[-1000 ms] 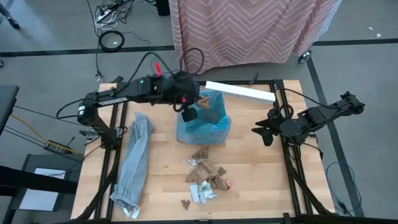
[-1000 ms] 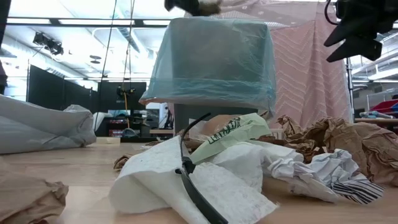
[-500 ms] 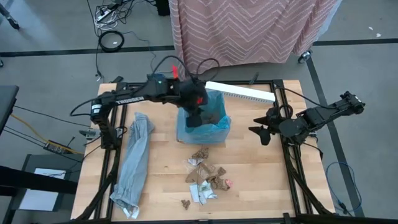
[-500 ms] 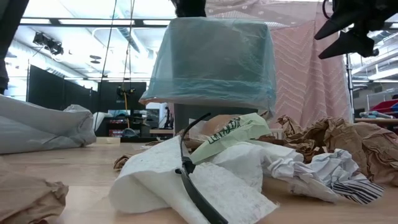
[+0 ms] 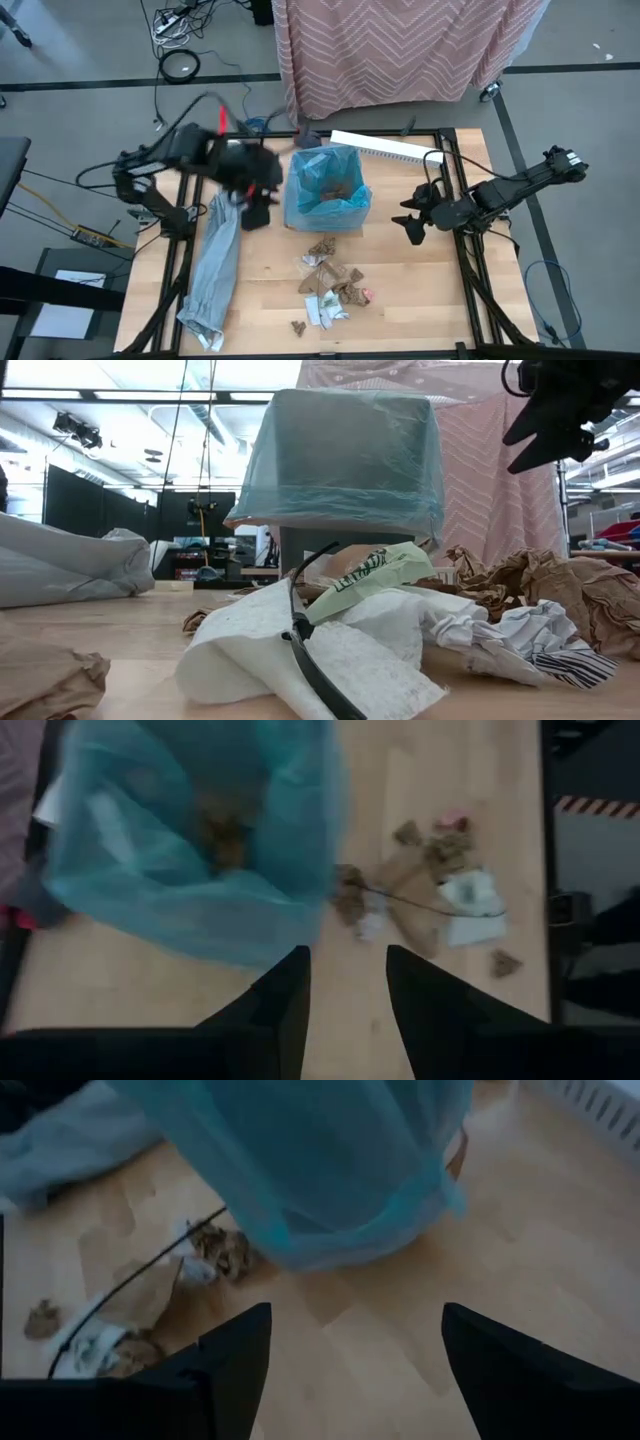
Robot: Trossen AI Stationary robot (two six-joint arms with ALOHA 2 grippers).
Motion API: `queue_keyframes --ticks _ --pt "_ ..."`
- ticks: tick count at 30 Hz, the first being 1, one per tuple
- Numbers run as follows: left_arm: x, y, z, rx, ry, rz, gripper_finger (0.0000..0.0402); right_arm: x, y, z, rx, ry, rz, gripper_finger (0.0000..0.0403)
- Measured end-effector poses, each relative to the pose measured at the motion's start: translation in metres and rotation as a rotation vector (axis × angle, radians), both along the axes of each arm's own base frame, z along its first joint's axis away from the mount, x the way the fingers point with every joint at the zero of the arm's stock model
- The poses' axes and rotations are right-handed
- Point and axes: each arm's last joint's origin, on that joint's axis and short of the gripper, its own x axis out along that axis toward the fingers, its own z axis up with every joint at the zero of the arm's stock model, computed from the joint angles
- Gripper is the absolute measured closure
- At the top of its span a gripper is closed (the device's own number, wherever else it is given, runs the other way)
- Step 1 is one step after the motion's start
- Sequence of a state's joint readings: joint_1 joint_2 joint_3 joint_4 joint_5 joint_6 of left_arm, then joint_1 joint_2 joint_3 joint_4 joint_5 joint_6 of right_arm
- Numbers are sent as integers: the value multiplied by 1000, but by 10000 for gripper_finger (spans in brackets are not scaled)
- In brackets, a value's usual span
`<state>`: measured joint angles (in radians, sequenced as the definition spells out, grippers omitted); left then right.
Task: Place trash/remove bag and relplace
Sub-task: Put the brown napkin into the trash bin
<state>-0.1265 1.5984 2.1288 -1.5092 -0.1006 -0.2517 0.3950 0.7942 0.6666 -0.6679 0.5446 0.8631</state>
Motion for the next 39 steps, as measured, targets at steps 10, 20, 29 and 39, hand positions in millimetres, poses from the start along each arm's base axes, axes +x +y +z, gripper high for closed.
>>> queue_keyframes --ticks 10,20,29,39 --pt "10 -94 -96 -83 42 -81 261 6 5 -6 16 53 55 122" --pt "16 -156 -184 -242 -143 -160 262 8 7 -8 26 88 122 117" --pt "31 -181 -243 -241 -86 -245 261 12 8 -10 53 84 92 116" --pt "40 -208 -282 -213 -84 -360 261 17 10 -12 117 61 25 107"
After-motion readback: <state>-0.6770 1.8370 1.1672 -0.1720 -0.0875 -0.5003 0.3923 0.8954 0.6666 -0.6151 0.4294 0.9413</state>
